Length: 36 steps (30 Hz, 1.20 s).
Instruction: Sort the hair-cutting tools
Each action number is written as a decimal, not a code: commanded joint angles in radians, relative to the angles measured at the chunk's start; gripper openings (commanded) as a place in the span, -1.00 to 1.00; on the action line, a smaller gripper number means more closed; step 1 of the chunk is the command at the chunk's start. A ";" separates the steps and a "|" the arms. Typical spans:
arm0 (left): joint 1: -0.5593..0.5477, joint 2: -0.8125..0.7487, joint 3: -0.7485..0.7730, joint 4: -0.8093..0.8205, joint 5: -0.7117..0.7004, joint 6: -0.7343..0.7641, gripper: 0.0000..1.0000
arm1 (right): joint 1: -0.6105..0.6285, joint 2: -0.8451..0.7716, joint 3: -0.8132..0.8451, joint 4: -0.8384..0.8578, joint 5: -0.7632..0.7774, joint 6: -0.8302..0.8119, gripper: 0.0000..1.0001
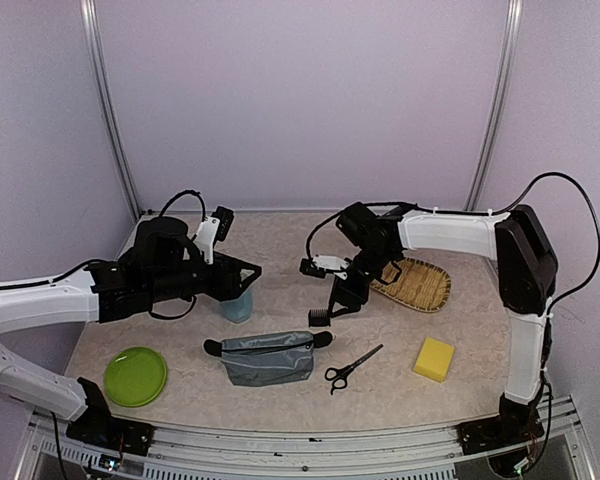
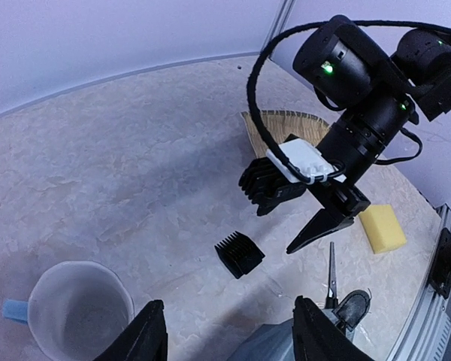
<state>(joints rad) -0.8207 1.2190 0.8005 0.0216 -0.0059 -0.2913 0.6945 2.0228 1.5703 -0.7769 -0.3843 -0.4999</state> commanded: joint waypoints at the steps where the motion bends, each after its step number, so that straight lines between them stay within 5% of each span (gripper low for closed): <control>1: -0.007 0.005 0.026 0.023 0.062 0.024 0.10 | -0.006 0.094 0.082 -0.056 0.004 -0.089 0.34; 6: -0.020 -0.033 -0.004 0.027 0.051 -0.011 0.10 | 0.000 0.196 0.203 -0.098 0.023 -0.127 0.46; 16: -0.023 -0.065 -0.018 0.016 0.037 -0.026 0.10 | 0.029 0.352 0.372 -0.234 0.153 -0.200 0.34; 36: -0.023 -0.011 0.015 0.021 0.046 -0.024 0.10 | 0.038 0.278 0.251 -0.244 0.078 -0.163 0.34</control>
<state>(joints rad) -0.8387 1.1923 0.7898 0.0223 0.0269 -0.3130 0.7193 2.3054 1.8702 -1.0092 -0.3195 -0.6945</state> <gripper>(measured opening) 0.549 0.668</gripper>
